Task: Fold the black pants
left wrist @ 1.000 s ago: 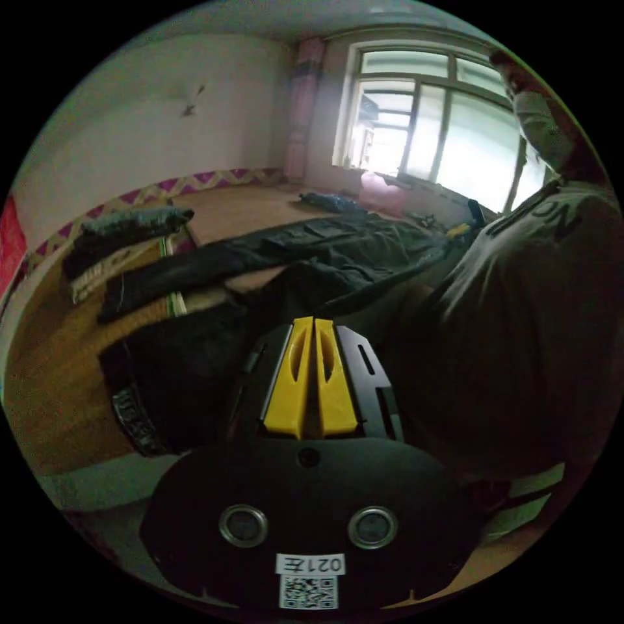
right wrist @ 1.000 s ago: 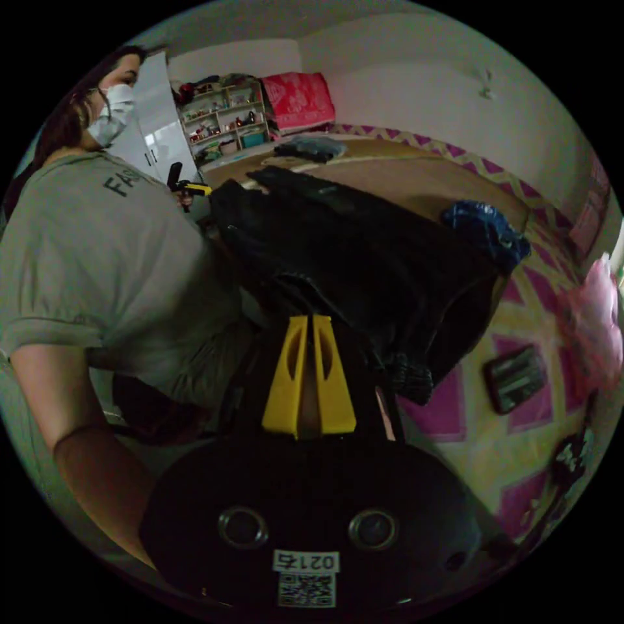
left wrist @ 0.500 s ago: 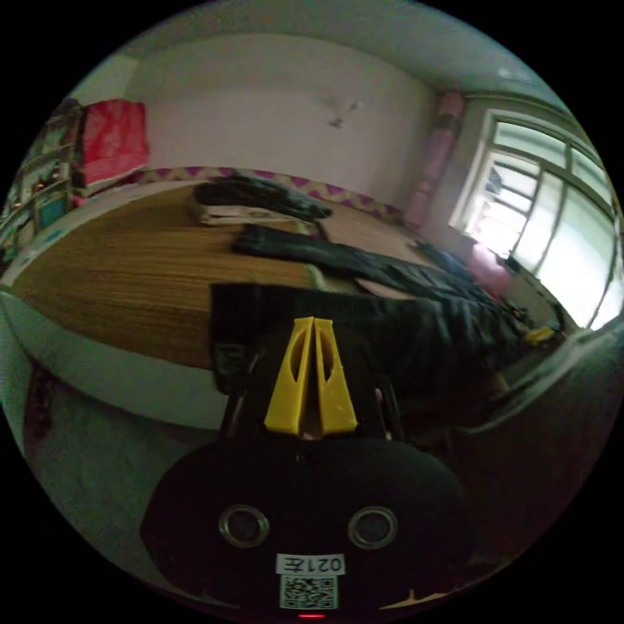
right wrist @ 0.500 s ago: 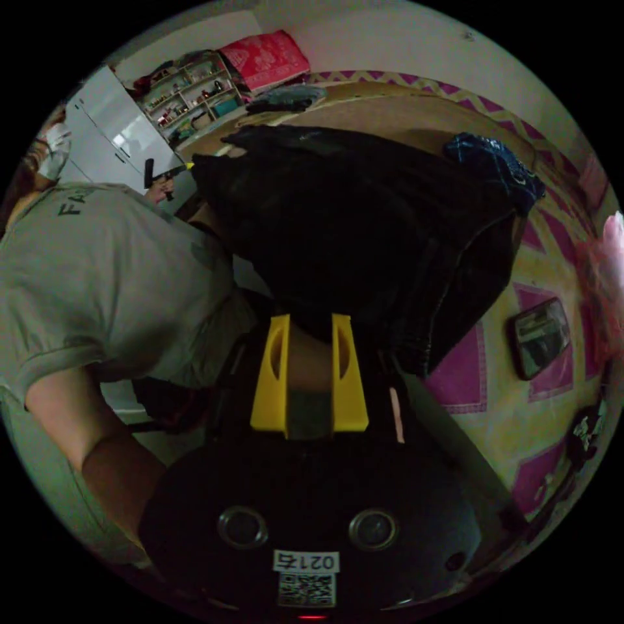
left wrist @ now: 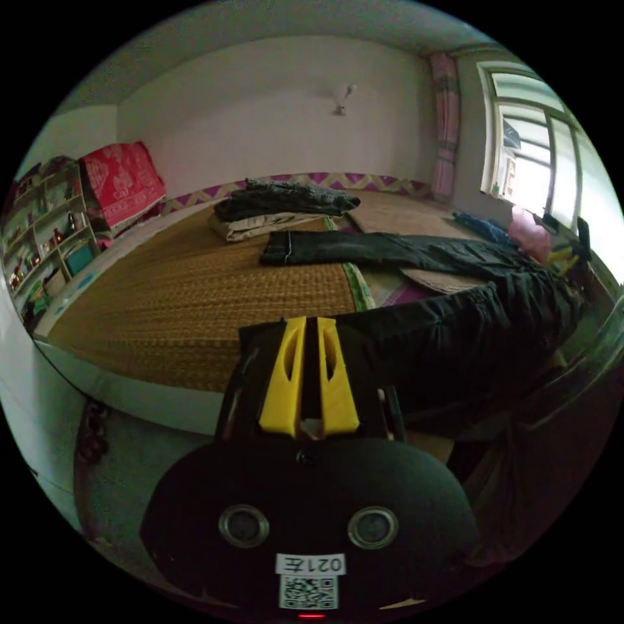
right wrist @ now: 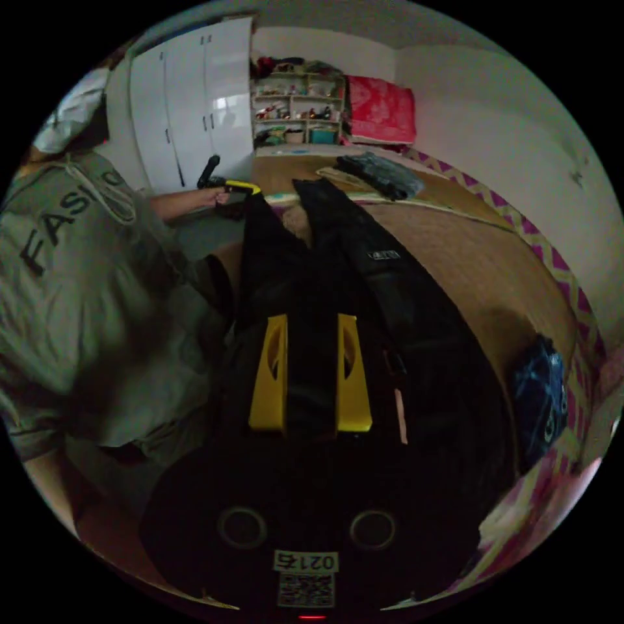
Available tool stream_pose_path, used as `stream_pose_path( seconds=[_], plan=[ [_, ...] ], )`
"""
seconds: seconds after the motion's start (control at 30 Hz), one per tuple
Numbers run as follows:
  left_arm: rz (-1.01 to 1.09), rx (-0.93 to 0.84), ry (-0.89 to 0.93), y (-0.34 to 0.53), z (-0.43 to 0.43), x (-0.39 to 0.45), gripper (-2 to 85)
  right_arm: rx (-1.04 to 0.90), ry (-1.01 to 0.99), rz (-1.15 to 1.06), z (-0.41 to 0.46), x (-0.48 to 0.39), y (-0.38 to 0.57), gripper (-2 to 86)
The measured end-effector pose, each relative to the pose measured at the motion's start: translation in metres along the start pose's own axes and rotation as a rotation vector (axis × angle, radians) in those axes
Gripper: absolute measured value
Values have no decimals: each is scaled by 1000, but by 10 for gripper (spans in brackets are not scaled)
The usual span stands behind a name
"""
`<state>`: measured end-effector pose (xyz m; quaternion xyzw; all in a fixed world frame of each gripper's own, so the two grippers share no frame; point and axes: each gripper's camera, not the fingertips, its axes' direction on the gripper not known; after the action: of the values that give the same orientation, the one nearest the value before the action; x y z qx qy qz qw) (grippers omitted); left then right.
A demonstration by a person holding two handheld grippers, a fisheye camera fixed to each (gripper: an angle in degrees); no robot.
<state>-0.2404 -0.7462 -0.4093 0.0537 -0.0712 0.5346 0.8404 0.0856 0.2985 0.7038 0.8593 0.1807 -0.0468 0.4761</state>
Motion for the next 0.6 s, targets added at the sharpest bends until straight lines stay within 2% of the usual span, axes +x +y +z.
stream_pose_path(
  seconds=[0.13, 0.27, 0.37, 0.6],
  plan=[
    [83, -39, 1, -11, -4, -5, 68, -88, -57, -180, 78, 0, -56, 116],
    [106, -51, 39, -19, -7, -15, 103, -98, -93, -205, 117, 18, -86, 115],
    [96, -70, 166, -25, -5, -32, 124, -85, -193, -194, 142, 37, -103, 108],
    [161, -123, 320, -45, 4, -57, 77, -76, -312, -235, 195, 40, -138, 101]
  ],
)
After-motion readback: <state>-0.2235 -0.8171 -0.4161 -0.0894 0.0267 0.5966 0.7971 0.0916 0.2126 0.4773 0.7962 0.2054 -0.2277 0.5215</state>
